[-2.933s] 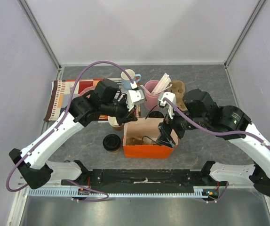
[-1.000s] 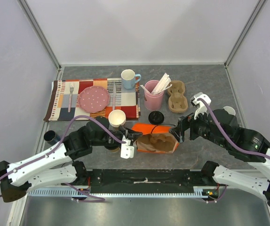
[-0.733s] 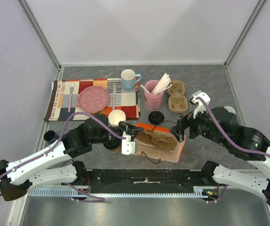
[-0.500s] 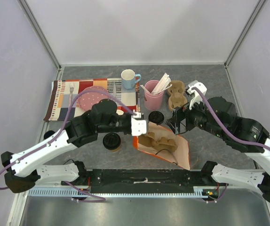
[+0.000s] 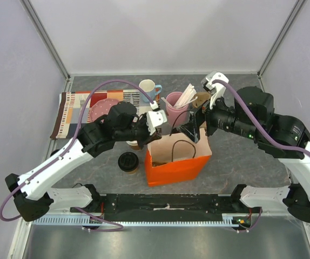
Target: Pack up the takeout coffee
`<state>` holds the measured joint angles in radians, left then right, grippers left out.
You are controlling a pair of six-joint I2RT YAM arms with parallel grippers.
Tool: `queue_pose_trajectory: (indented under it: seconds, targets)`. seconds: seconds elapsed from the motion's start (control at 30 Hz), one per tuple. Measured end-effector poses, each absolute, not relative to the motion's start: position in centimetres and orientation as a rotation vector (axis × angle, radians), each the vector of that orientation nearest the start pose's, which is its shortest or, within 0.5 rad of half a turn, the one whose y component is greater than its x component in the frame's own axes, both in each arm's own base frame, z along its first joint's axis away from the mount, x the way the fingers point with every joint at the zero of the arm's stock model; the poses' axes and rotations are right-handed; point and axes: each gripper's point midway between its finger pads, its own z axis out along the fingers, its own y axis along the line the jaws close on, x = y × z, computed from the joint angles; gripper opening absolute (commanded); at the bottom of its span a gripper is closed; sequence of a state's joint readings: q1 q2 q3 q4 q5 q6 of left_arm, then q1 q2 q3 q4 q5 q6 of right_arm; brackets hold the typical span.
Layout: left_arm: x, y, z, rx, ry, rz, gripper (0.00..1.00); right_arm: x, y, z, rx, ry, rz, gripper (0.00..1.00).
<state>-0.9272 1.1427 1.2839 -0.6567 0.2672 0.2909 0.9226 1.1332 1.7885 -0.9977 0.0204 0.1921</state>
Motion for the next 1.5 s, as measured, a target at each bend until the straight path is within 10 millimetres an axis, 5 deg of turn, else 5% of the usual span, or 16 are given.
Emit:
queue_pose_trajectory:
  seconds: [0.07,0.37,0.6,1.03,1.33,1.5]
  targets:
    - [18.2,-28.8,29.0,1.303,1.701,-0.675,0.02,16.9,23.7,43.3,-0.723,1.839,0.740,0.87]
    - [18.5,-29.0,29.1,1.248,1.733,-0.712,0.02,15.8,24.8,41.1,-0.779,1.916,0.811,0.01]
    - [18.5,-28.9,28.6,1.248,1.734,-0.710,0.02,15.9,25.1,38.4,-0.798,1.999,0.784,0.00]
    - [18.7,-29.0,28.1,1.242,1.724,-0.708,0.02,14.4,25.4,28.0,-1.262,2.111,0.680,0.00]
    - [19.8,-28.4,28.1,1.205,1.735,-0.687,0.02,13.5,25.5,23.1,-1.545,2.057,0.680,0.01]
    - [20.2,-28.1,28.2,1.188,1.738,-0.682,0.02,13.4,26.1,22.3,-1.557,2.024,0.714,0.10]
